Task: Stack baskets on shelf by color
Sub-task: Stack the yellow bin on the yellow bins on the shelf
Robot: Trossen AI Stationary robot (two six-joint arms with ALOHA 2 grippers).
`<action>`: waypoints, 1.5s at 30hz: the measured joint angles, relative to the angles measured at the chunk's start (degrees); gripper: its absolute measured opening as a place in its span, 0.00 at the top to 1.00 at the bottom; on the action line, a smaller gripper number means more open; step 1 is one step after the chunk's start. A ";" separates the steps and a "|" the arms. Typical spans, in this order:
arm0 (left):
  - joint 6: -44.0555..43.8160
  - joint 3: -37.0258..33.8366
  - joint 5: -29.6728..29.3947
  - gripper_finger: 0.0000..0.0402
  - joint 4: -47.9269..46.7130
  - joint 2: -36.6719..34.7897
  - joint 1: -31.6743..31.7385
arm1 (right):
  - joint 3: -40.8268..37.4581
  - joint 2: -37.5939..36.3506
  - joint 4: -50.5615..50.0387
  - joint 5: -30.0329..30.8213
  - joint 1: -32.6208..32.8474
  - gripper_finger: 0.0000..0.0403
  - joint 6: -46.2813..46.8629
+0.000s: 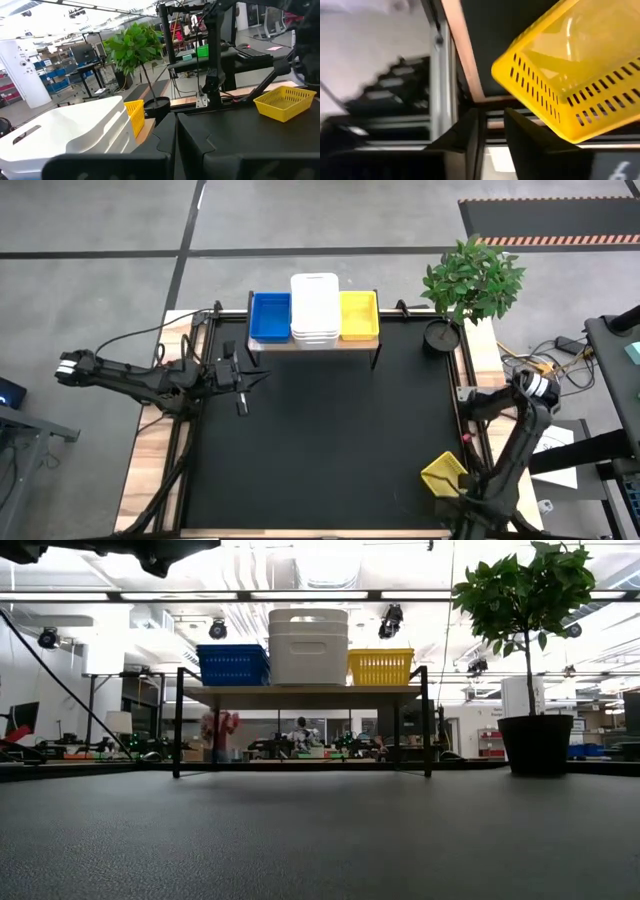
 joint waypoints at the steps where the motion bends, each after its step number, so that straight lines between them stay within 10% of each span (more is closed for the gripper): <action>1: 0.17 -0.04 0.00 1.00 0.07 0.02 0.00 | 0.00 0.82 -0.03 -0.03 0.79 0.77 -1.30; 45: 0.32 -0.13 -0.26 1.00 -0.03 -0.14 0.00 | 0.48 7.26 -7.45 5.07 1.30 0.67 -9.64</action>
